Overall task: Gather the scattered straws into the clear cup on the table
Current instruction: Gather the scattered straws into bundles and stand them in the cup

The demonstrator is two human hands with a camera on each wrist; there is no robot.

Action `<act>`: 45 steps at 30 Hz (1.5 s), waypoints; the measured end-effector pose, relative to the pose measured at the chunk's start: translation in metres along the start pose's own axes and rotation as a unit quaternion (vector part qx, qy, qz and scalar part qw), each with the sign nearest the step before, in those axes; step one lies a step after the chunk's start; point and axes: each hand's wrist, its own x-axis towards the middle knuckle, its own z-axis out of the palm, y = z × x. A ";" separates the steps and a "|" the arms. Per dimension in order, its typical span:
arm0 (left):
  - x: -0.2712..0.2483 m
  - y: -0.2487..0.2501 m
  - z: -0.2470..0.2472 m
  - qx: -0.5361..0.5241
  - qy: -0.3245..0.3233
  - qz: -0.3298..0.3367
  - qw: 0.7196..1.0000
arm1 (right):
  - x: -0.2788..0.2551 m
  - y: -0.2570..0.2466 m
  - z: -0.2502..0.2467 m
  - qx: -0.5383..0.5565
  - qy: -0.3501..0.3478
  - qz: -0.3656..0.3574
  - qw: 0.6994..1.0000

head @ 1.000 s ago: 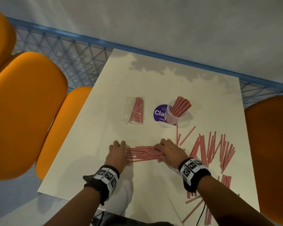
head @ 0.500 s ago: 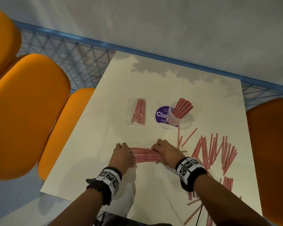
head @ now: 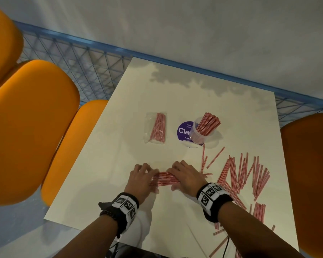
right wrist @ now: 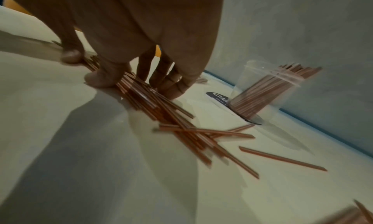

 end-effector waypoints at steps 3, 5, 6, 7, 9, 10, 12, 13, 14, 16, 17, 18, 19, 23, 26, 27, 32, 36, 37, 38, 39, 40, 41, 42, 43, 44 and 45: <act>0.007 0.009 0.002 0.001 0.009 0.026 1.000 | 0.008 -0.012 0.002 0.009 0.000 0.000 1.000; 0.008 0.015 0.003 0.028 -0.005 0.048 0.998 | 0.009 -0.017 0.003 0.013 -0.009 0.006 1.000; 0.007 0.017 0.004 0.044 -0.011 0.056 0.997 | 0.008 -0.019 0.005 0.016 -0.015 0.011 1.000; 0.006 0.019 0.005 0.062 -0.016 0.065 0.996 | 0.008 -0.021 0.006 0.016 -0.020 0.020 0.999; 0.004 0.023 0.007 0.111 -0.031 0.075 0.990 | 0.007 -0.025 0.009 -0.003 -0.030 0.037 0.999; 0.005 0.024 0.009 0.125 -0.032 0.079 0.988 | 0.007 -0.027 0.008 -0.020 -0.031 0.041 0.998; 0.006 0.025 0.013 0.146 -0.029 0.084 0.985 | 0.007 -0.033 0.006 -0.063 -0.037 0.036 0.997; 0.007 0.025 0.015 0.154 -0.033 0.082 0.984 | 0.006 -0.036 0.005 -0.084 -0.047 0.032 0.995; 0.006 0.026 0.014 0.164 -0.045 0.074 0.983 | 0.006 -0.039 0.004 -0.105 -0.056 0.026 0.993; 0.004 0.030 0.012 0.188 -0.062 0.069 0.978 | 0.003 -0.044 0.005 -0.131 -0.063 0.025 0.989; 0.002 0.033 0.012 0.196 -0.067 0.068 0.976 | 0.002 -0.046 0.007 -0.133 -0.064 0.035 0.988; 0.001 0.036 0.011 0.201 -0.074 0.066 0.975 | 0.000 -0.047 0.009 -0.130 -0.065 0.045 0.988; -0.001 0.039 0.010 0.208 -0.082 0.066 0.972 | -0.001 -0.048 0.012 -0.126 -0.068 0.051 0.988; -0.004 0.046 0.007 0.239 -0.077 0.082 0.964 | -0.008 -0.050 0.017 -0.112 -0.064 0.040 0.991; -0.001 0.044 0.007 0.250 -0.086 0.097 0.960 | -0.008 -0.047 0.011 -0.107 -0.059 0.026 0.992; 0.002 0.044 0.004 0.256 -0.091 0.096 0.957 | -0.007 -0.046 0.007 -0.109 -0.062 0.026 0.992; 0.020 0.053 -0.022 0.250 -0.149 0.092 0.952 | 0.002 -0.035 -0.017 -0.112 -0.082 0.035 0.990; 0.033 0.069 -0.049 0.180 -0.204 0.052 0.961 | -0.003 -0.027 -0.042 -0.041 -0.090 0.050 0.994; 0.034 0.073 -0.056 0.193 -0.196 0.054 0.960 | -0.005 -0.027 -0.047 -0.035 -0.082 0.053 0.995; 0.034 0.078 -0.062 0.208 -0.181 0.059 0.959 | -0.007 -0.029 -0.051 -0.039 -0.068 0.055 0.995; 0.032 0.084 -0.067 0.218 -0.170 0.061 0.959 | -0.009 -0.030 -0.055 -0.048 -0.053 0.058 0.996; 0.031 0.089 -0.069 0.220 -0.160 0.059 0.960 | -0.010 -0.032 -0.058 -0.058 -0.040 0.062 0.996; 0.029 0.093 -0.070 0.217 -0.154 0.051 0.963 | -0.011 -0.033 -0.060 -0.066 -0.032 0.066 0.995; 0.027 0.097 -0.072 0.212 -0.152 0.039 0.965 | -0.012 -0.034 -0.064 -0.072 -0.029 0.071 0.994; 0.027 0.099 -0.073 0.209 -0.152 0.026 0.966 | -0.011 -0.034 -0.069 -0.076 -0.031 0.078 0.994; 0.027 0.102 -0.074 0.208 -0.151 0.017 0.966 | -0.012 -0.034 -0.072 -0.079 -0.037 0.085 0.993; 0.027 0.103 -0.075 0.209 -0.150 0.010 0.966 | -0.011 -0.034 -0.076 -0.086 -0.040 0.088 0.992</act>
